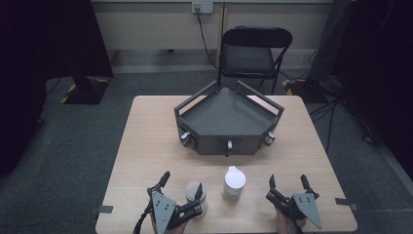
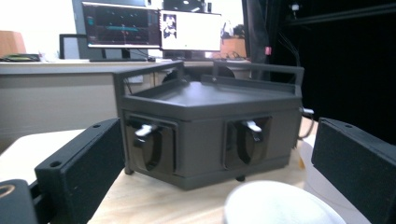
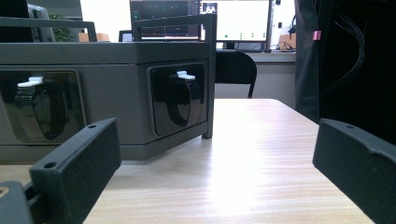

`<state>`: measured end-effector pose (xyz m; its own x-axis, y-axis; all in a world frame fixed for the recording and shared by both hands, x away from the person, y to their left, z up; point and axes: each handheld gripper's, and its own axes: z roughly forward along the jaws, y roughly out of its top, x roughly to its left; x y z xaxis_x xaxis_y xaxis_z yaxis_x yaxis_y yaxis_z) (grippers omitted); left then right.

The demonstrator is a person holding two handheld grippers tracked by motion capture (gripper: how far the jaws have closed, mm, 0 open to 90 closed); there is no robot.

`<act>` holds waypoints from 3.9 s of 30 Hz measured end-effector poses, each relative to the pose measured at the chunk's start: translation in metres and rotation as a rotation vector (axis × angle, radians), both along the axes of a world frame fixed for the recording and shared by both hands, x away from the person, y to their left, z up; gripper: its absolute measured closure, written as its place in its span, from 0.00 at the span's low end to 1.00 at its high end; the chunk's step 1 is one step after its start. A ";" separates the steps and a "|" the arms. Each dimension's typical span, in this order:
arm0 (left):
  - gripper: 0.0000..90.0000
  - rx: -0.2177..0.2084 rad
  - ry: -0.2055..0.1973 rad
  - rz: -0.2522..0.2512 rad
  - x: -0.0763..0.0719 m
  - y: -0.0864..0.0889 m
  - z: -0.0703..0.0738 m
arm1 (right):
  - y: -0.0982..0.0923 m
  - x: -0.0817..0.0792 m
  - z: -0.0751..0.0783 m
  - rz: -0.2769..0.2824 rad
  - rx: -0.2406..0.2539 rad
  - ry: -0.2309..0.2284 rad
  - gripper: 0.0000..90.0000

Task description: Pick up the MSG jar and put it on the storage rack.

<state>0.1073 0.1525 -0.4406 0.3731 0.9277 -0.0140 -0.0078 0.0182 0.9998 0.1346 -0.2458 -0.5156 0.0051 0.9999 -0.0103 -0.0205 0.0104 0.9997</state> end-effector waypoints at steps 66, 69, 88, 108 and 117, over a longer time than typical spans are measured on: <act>0.38 0.026 0.071 -0.052 -0.002 -0.012 -0.030 | -0.001 0.000 0.000 0.008 0.000 0.000 0.00; 0.38 0.029 0.058 -0.057 -0.001 -0.010 -0.028 | -0.001 0.000 0.000 0.008 0.000 0.000 0.00; 0.38 0.009 0.052 -0.109 0.013 0.000 -0.012 | -0.001 0.000 0.000 0.008 0.000 0.000 0.00; 0.38 0.003 0.049 -0.175 0.037 0.014 0.009 | -0.001 0.000 0.000 0.008 0.000 0.000 0.00; 0.38 0.003 0.038 -0.205 0.051 0.020 0.018 | -0.001 0.000 0.000 0.007 0.000 0.000 0.00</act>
